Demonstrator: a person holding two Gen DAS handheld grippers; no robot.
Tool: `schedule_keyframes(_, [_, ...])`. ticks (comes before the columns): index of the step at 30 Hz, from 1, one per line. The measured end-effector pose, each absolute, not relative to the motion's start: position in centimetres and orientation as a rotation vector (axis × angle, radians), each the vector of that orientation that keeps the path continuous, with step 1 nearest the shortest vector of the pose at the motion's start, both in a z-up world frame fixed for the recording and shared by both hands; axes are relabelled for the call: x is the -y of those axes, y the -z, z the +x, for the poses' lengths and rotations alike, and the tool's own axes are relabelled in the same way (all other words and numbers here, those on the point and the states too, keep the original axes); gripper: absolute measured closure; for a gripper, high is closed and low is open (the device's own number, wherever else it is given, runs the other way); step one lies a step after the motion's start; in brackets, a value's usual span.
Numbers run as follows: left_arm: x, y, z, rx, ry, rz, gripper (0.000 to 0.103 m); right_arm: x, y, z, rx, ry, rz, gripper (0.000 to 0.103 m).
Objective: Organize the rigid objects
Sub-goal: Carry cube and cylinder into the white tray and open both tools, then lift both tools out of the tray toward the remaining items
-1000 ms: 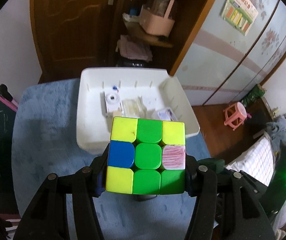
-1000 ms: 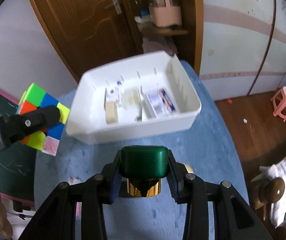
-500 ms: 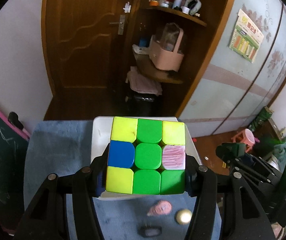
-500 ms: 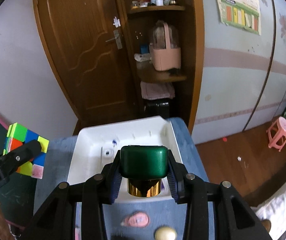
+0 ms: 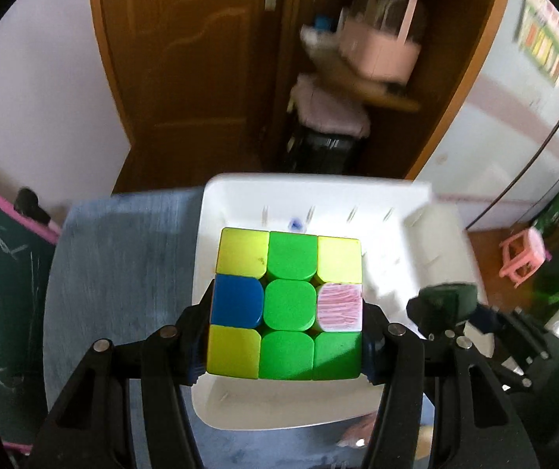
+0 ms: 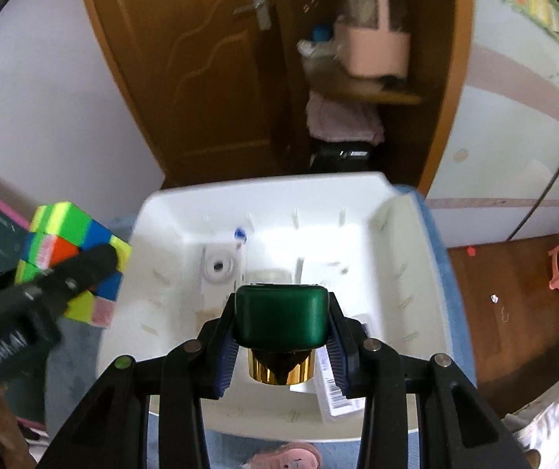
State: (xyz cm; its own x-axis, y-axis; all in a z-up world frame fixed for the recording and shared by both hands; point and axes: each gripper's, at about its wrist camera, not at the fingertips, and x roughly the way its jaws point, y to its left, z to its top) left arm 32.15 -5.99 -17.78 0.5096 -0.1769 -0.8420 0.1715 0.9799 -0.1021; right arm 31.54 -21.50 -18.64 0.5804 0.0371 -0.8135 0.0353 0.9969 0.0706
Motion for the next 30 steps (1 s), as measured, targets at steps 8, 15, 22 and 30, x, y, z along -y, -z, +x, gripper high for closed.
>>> schedule_keyframes(8, [6.1, 21.6, 32.2, -1.096, 0.186, 0.088, 0.041, 18.9, 23.8, 32.2, -1.048, -0.077, -0.007, 0.063])
schedule_keyframes(15, [6.5, 23.5, 31.5, -1.145, 0.215, 0.139, 0.041, 17.5, 25.8, 32.1, -1.094, -0.135, -0.065, 0.063])
schedule_keyframes(22, [5.7, 24.8, 31.1, -1.232, 0.214, 0.079, 0.041, 18.4, 25.6, 31.5, -1.102, -0.139, -0.008, 0.043])
schedule_keyframes(30, [4.5, 22.2, 30.0, -1.188, 0.21, 0.013, 0.024, 18.4, 23.7, 29.9, -1.046, -0.136, -0.015, 0.041])
